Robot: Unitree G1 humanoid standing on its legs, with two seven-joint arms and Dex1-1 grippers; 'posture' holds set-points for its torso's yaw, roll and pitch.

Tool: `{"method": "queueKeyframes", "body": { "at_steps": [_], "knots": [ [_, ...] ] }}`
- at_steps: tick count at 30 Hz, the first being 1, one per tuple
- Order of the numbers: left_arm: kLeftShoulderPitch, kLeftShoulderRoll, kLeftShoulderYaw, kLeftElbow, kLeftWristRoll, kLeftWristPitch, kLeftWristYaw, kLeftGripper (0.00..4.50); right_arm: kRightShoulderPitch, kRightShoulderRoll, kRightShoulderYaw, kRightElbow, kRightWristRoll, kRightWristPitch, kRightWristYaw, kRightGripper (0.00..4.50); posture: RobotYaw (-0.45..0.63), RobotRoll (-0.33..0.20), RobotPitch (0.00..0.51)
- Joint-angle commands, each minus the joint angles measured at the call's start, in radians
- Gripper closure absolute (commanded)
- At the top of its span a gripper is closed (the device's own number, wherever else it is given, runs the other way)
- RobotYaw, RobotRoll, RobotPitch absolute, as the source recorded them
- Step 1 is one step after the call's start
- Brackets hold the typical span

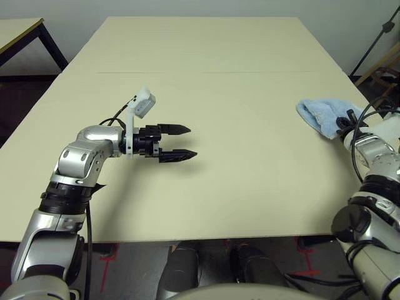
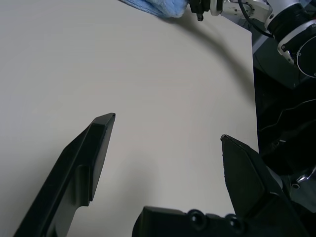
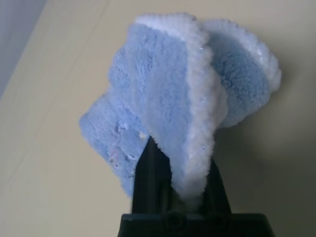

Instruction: Fold the towel and set it aside.

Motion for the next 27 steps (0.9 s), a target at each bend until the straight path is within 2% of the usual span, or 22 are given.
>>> {"method": "queueKeyframes", "body": {
  "at_steps": [1, 5, 9, 10, 14, 16, 19, 22, 24, 27],
  "knots": [
    [0.011, 0.021, 0.003, -0.011, 0.001, 0.015, -0.001, 0.0, 0.037, -0.002, 0.043, -0.093, 0.02, 0.067, -0.026, 3.01, 0.15, 0.0, 0.119],
    [0.016, 0.036, 0.016, -0.032, -0.026, 0.075, 0.011, 0.0, 0.113, 0.012, 0.095, -0.316, 0.047, 0.213, -0.075, 1.6, 0.15, 0.0, 0.125],
    [0.015, 0.052, 0.032, -0.066, -0.065, 0.143, 0.023, 0.0, 0.192, 0.026, 0.117, -0.602, 0.123, 0.45, -0.14, 0.21, 0.15, 0.0, 0.13],
    [0.016, 0.056, 0.038, -0.073, -0.073, 0.158, 0.029, 0.0, 0.218, 0.018, 0.134, -0.665, 0.136, 0.503, -0.137, 0.04, 0.15, 0.0, 0.133],
    [0.016, 0.062, 0.081, -0.084, -0.091, 0.223, 0.101, 0.0, 0.312, 0.03, 0.164, -0.916, 0.26, 0.722, -0.099, 0.04, 0.13, 0.0, 0.134],
    [0.028, 0.05, 0.13, -0.088, -0.104, 0.239, 0.152, 0.0, 0.33, -0.021, 0.212, -0.978, 0.263, 0.72, -0.049, 0.04, 0.11, 0.0, 0.134],
    [0.055, 0.018, 0.213, -0.095, -0.126, 0.25, 0.247, 0.0, 0.339, -0.111, 0.292, -0.992, 0.178, 0.578, 0.025, 0.04, 0.11, 0.0, 0.13],
    [0.109, -0.028, 0.274, -0.055, -0.03, 0.128, 0.411, 0.0, 0.387, -0.209, 0.415, -0.932, -0.042, 0.271, 0.09, 0.04, 0.12, 0.0, 0.124],
    [0.129, -0.053, 0.291, -0.025, 0.027, 0.058, 0.496, 0.0, 0.404, -0.227, 0.456, -0.872, -0.145, 0.108, 0.11, 0.04, 0.13, 0.0, 0.121],
    [0.144, -0.136, 0.368, 0.073, 0.12, -0.133, 0.702, 0.0, 0.405, -0.187, 0.482, -0.687, -0.27, -0.149, 0.106, 0.04, 0.14, 0.0, 0.114]
  ]
}}
